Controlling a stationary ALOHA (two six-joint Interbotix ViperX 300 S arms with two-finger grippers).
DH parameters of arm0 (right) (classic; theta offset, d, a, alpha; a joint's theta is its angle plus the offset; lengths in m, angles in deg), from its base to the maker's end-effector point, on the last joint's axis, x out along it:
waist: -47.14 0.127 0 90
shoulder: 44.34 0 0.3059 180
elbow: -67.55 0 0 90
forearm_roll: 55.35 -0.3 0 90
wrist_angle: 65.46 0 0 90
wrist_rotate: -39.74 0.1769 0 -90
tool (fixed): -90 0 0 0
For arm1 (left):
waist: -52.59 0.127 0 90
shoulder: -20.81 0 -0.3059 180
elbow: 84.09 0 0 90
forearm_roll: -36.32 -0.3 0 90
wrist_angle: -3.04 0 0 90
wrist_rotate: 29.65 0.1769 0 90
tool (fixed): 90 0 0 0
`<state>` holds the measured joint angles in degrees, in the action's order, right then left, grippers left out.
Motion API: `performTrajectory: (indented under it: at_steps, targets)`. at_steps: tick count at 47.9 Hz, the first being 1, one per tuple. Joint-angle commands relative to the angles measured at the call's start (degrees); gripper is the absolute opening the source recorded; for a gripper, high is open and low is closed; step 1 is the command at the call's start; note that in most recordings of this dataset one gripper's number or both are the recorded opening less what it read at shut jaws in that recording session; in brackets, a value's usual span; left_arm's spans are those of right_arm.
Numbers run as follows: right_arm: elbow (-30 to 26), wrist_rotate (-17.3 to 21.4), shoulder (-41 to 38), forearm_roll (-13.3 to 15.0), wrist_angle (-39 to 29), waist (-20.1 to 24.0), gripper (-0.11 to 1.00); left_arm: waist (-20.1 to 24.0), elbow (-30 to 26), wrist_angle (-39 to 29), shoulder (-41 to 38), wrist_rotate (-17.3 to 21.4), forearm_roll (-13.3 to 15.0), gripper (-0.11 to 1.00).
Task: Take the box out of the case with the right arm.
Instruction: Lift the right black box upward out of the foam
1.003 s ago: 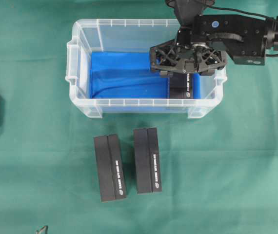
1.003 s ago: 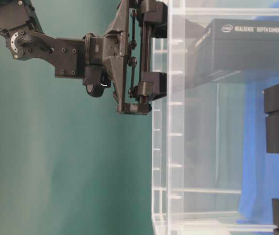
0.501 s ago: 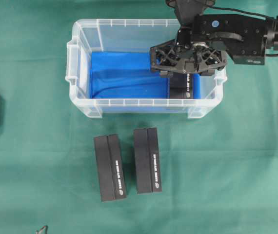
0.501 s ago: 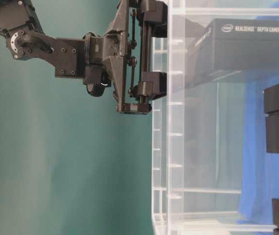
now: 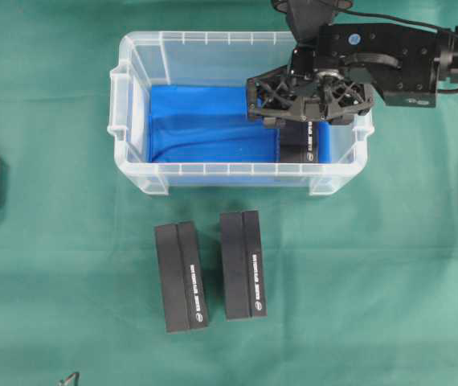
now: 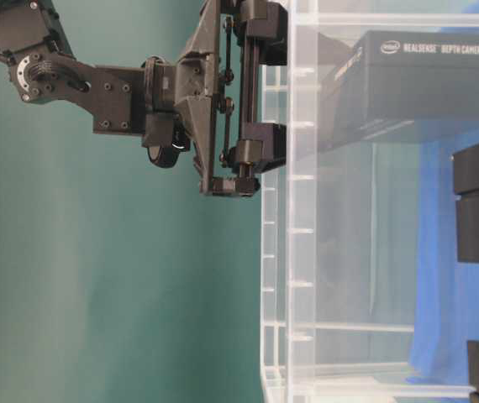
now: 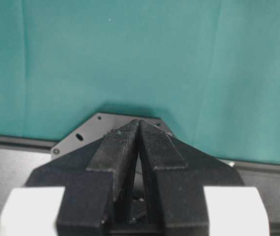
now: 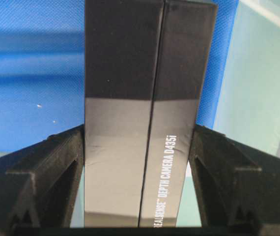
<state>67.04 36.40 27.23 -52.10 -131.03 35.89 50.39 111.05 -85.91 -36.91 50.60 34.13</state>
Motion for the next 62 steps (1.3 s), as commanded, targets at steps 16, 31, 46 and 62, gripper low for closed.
performTrajectory:
  at_steps: [16, 31, 46, 62]
  targets:
    - [-5.1, -0.6, 3.3, -0.2, -4.0, 0.4, 0.65, 0.2, -0.5, 0.3, 0.0, 0.1, -0.2, 0.0]
    - [-14.3, -0.7, 6.8, 2.9, -16.3, 0.4, 0.65, 0.2, -0.5, 0.3, 0.0, 0.1, -0.1, 0.0]
    - [-23.1, -2.9, 6.9, 4.1, -23.8, 0.4, 0.65, 0.2, -0.5, 0.3, 0.0, 0.0, -0.1, 0.0]
    - [-27.7, -3.3, 6.6, 5.5, -28.7, 0.4, 0.65, 0.2, -0.5, 0.3, 0.1, 0.0, -0.1, 0.0]
